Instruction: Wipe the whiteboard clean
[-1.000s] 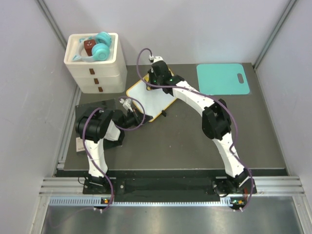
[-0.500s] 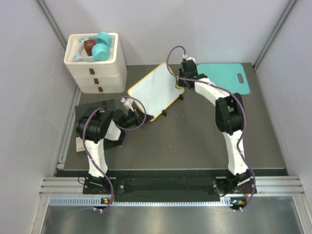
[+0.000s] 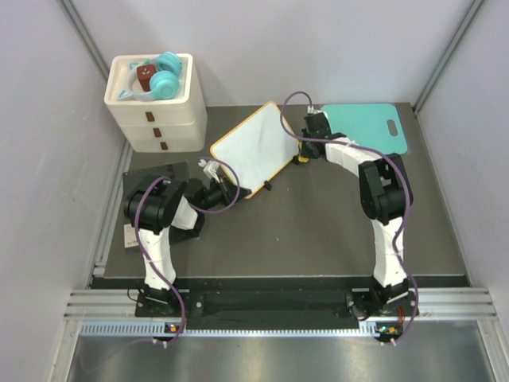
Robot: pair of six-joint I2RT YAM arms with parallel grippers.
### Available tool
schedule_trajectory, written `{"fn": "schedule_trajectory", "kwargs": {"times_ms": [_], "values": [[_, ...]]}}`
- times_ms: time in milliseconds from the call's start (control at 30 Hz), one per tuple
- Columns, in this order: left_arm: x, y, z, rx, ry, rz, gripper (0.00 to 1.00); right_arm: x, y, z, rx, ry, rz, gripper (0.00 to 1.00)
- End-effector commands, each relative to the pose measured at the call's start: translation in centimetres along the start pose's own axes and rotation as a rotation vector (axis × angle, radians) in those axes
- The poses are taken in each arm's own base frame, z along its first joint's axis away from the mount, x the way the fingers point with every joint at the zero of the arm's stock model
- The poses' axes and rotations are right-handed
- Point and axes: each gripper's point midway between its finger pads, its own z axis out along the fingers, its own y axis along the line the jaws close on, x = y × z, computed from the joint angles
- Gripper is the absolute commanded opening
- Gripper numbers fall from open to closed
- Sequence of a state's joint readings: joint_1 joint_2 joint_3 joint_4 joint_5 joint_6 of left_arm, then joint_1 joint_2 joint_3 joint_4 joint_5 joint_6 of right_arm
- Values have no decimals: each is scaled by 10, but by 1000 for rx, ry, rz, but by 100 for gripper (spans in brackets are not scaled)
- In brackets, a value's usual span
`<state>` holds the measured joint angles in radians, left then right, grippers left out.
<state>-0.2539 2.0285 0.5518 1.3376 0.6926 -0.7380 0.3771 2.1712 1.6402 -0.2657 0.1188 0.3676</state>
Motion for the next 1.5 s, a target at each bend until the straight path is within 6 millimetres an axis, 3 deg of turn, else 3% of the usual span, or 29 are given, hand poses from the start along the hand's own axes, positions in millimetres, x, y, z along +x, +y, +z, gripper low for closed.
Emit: {"fn": "schedule_trajectory", "kwargs": {"times_ms": [0, 167, 200, 267, 300, 367, 400, 533, 567, 600, 667, 700, 800, 900, 1000, 1267, 1467], "values": [[11, -29, 0, 129, 66, 92, 0, 28, -3, -36, -17, 64, -13, 0], [10, -30, 0, 133, 67, 94, 0, 43, -10, -61, -29, 53, 2, 0], [11, -30, 0, 134, 68, 94, 0, 58, -14, -63, -30, 83, 2, 0], [11, -30, 0, 135, 69, 94, 0, 65, -14, -72, -45, 98, 3, 0], [10, -31, 0, 137, 66, 97, 0, 83, -19, -75, -43, 127, 6, 0], [10, -30, 1, 140, 68, 99, 0, 90, -17, -85, -73, 125, 8, 0], [10, -30, 2, 140, 70, 94, 0, 105, -17, -88, -70, 154, -8, 0], [11, -30, 3, 142, 74, 96, 0, 132, -7, -101, -98, 194, -67, 5], [11, -30, 3, 142, 75, 98, 0, 136, -5, -103, -99, 198, -84, 11], [12, -30, 3, 140, 77, 97, 0, 142, -4, -105, -102, 208, -100, 26], [12, -29, 2, 134, 74, 98, 0, 146, 5, -110, -134, 201, -120, 46], [11, -30, 2, 135, 73, 101, 0, 151, 4, -111, -137, 203, -124, 65], [11, -30, 2, 134, 72, 101, 0, 146, 3, -113, -135, 168, -128, 83], [11, -30, 2, 133, 71, 104, 0, 132, 2, -116, -120, 116, -131, 85], [11, -31, 2, 137, 70, 106, 0, 118, 5, -115, -117, 74, -139, 86], [10, -34, 1, 150, 65, 120, 23, 68, 14, -108, -115, -31, -122, 84], [9, -37, -1, 164, 55, 134, 38, 31, 9, -83, -154, -127, -78, 81]]}}
